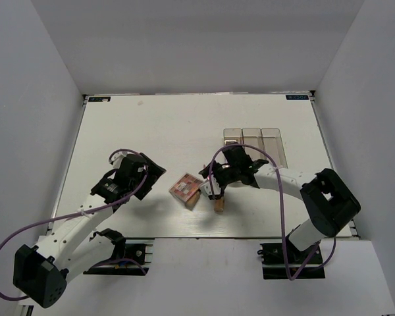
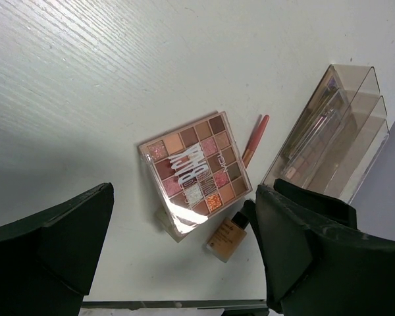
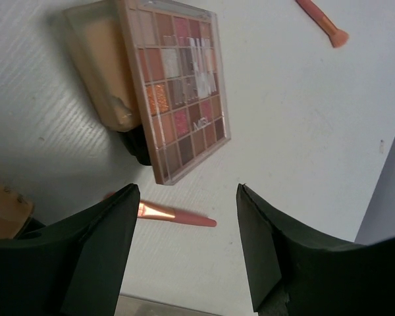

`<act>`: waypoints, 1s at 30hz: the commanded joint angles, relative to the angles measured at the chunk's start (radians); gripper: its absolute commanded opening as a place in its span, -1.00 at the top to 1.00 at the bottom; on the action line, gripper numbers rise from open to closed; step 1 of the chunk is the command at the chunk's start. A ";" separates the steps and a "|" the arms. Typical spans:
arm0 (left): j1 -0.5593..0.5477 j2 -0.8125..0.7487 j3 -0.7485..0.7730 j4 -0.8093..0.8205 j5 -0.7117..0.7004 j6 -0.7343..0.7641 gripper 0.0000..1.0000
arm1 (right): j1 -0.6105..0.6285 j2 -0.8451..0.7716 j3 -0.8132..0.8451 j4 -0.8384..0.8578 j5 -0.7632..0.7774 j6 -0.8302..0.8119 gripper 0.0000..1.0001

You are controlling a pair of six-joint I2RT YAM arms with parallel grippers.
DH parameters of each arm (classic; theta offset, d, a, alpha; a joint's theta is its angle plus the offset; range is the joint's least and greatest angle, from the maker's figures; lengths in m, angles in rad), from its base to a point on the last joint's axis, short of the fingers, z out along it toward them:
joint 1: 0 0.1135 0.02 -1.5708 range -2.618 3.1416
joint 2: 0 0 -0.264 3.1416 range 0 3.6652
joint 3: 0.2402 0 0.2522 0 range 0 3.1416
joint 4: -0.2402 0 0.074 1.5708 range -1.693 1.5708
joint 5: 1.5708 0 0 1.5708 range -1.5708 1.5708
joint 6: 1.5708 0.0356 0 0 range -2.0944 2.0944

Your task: Organize the makeup

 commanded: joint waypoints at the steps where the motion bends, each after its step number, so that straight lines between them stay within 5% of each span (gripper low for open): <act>1: 0.006 0.000 -0.009 0.018 0.006 0.012 -0.96 | 0.011 0.015 0.014 -0.048 -0.028 -0.068 -0.32; 30: 0.015 0.012 -0.026 0.032 0.028 0.007 -0.96 | 0.054 0.107 -0.037 0.166 0.084 -0.083 -0.15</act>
